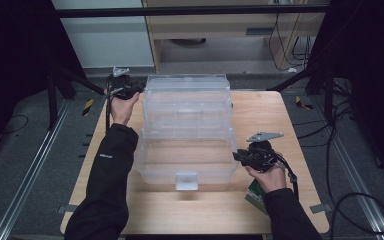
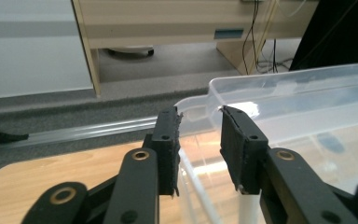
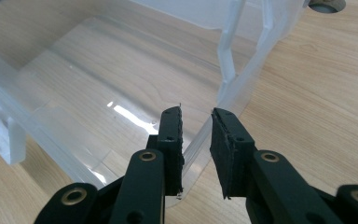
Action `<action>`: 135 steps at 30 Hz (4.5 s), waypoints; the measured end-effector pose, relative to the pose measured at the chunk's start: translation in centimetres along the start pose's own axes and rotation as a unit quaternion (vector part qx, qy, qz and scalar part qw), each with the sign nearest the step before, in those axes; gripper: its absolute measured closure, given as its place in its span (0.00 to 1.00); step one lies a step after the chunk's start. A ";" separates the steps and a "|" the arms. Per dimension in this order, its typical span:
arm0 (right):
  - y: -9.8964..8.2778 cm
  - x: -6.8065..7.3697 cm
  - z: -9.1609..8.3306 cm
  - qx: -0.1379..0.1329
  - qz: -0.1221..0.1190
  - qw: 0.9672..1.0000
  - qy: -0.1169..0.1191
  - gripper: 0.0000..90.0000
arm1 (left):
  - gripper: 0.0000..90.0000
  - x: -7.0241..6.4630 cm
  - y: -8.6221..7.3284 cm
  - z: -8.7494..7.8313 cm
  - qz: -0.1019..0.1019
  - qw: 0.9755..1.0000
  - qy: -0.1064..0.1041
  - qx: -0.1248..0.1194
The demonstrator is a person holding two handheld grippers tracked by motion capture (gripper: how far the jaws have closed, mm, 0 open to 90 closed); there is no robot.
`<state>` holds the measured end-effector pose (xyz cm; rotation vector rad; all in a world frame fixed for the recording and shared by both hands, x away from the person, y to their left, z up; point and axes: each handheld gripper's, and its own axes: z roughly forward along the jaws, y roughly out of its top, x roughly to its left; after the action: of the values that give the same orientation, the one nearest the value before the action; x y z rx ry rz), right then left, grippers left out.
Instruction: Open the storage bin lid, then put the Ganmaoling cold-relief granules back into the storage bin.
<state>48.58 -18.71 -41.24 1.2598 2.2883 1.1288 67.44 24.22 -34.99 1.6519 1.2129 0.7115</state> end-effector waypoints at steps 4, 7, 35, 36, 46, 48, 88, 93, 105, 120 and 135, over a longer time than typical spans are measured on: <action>-0.1 -0.2 0.0 -0.001 0.010 1.000 0.009 0.82 | 0.69 0.0 -0.6 -2.1 0.020 1.000 -0.011 -0.005; -0.2 -0.3 0.0 -0.003 0.015 1.000 0.013 0.82 | 0.66 0.0 -1.0 -3.9 0.024 0.999 -0.021 -0.008; -0.1 -0.4 0.0 0.003 0.028 0.999 0.016 0.81 | 0.57 -2.8 -10.6 -14.2 0.071 0.991 -0.076 0.080; -0.1 -0.4 0.0 0.002 0.027 1.000 0.016 0.81 | 0.57 -2.9 -11.0 -14.3 0.068 0.991 -0.079 0.084; 0.0 -0.1 0.0 0.005 0.024 1.000 0.006 0.82 | 0.67 -4.1 -13.2 -14.2 0.063 0.985 -0.096 0.127; 0.0 -0.1 0.0 0.005 0.020 1.000 0.003 0.82 | 0.69 -4.2 -13.3 -14.2 0.063 0.985 -0.099 0.127; -1.3 -2.1 -6.9 0.054 -0.040 0.998 -0.020 0.23 | 0.67 -5.2 -13.8 -14.0 0.099 0.981 -0.101 0.136; -1.9 -2.1 -7.3 0.076 -0.054 0.995 -0.022 0.18 | 0.65 -5.2 -13.8 -14.0 0.099 0.980 -0.102 0.136; -2.7 -2.0 -7.5 0.140 -0.080 0.987 -0.007 0.13 | 0.63 -5.1 -13.8 -13.9 0.097 0.981 -0.097 0.140; -1.6 -1.0 -6.7 0.216 -0.132 0.967 0.006 0.09 | 0.62 -4.6 -13.7 -14.1 0.094 0.981 -0.094 0.140; -2.8 -0.3 -4.4 0.281 -0.147 0.948 0.023 0.08 | 0.62 -4.6 -13.6 -14.2 0.098 0.981 -0.091 0.140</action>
<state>44.56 -22.01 -40.57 1.0034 2.8268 0.4160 48.42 25.79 -41.56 2.0445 1.0653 0.5107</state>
